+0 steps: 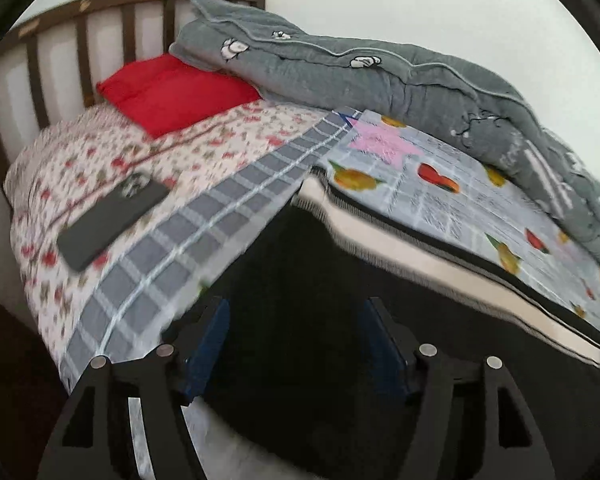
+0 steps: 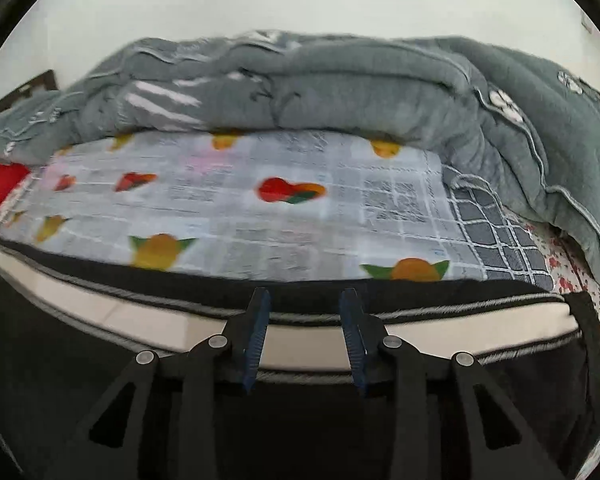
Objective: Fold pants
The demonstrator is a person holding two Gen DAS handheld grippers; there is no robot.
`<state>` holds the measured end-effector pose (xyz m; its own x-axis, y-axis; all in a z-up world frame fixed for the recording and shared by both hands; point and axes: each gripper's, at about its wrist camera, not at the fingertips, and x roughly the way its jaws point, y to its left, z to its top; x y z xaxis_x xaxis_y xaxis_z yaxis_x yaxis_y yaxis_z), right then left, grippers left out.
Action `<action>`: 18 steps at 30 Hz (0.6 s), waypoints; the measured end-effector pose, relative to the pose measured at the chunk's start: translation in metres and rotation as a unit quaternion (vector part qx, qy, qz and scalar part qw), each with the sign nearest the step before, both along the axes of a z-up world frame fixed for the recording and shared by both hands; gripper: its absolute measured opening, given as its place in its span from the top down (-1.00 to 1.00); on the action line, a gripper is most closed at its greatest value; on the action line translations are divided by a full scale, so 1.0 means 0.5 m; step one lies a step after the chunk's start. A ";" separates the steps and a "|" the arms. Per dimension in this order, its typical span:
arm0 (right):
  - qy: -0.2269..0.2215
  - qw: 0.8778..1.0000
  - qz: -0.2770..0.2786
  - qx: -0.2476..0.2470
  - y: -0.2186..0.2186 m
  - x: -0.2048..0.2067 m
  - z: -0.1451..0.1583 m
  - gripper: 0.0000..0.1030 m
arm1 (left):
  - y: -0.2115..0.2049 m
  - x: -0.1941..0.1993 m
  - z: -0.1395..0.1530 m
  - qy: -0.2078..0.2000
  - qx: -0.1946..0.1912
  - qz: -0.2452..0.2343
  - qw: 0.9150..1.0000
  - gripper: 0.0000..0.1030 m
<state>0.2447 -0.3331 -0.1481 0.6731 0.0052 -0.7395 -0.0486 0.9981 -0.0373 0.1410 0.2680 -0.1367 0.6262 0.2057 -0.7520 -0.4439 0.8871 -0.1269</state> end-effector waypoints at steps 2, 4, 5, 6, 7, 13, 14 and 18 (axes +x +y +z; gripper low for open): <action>0.001 1.000 0.003 0.006 0.025 -0.022 0.000 0.29 | 0.010 -0.042 -0.013 -0.004 -0.025 0.000 1.000 -0.30; 0.003 1.000 0.006 0.021 0.038 -0.040 -0.005 0.29 | 0.019 -0.074 -0.034 -0.007 -0.051 0.000 0.999 -0.30; 0.002 1.000 0.000 0.020 0.044 -0.051 -0.006 0.29 | 0.026 -0.086 -0.048 -0.007 -0.067 -0.002 0.998 -0.30; 0.005 1.000 -0.005 0.020 0.047 -0.059 -0.006 0.29 | 0.031 -0.093 -0.062 -0.008 -0.082 -0.002 0.997 -0.30; 0.008 1.000 -0.004 0.021 0.046 -0.064 -0.009 0.29 | 0.036 -0.097 -0.071 -0.008 -0.091 0.001 0.996 -0.30; 0.026 0.999 -0.006 0.029 0.046 -0.120 0.009 0.29 | 0.083 -0.090 -0.115 -0.054 -0.142 0.023 0.988 -0.27; 0.027 0.999 -0.007 0.031 0.046 -0.131 0.012 0.29 | 0.089 -0.085 -0.115 -0.061 -0.145 0.026 0.987 -0.27; 0.024 0.999 -0.016 0.025 0.048 -0.181 0.019 0.29 | 0.124 -0.064 -0.120 -0.090 -0.177 0.039 0.979 -0.25</action>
<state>0.1544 -0.3090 -0.1386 0.6368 0.0219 -0.7707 -0.0164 0.9998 0.0149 0.1089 0.3301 -0.1967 0.7475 0.0042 -0.6642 -0.4511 0.7372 -0.5030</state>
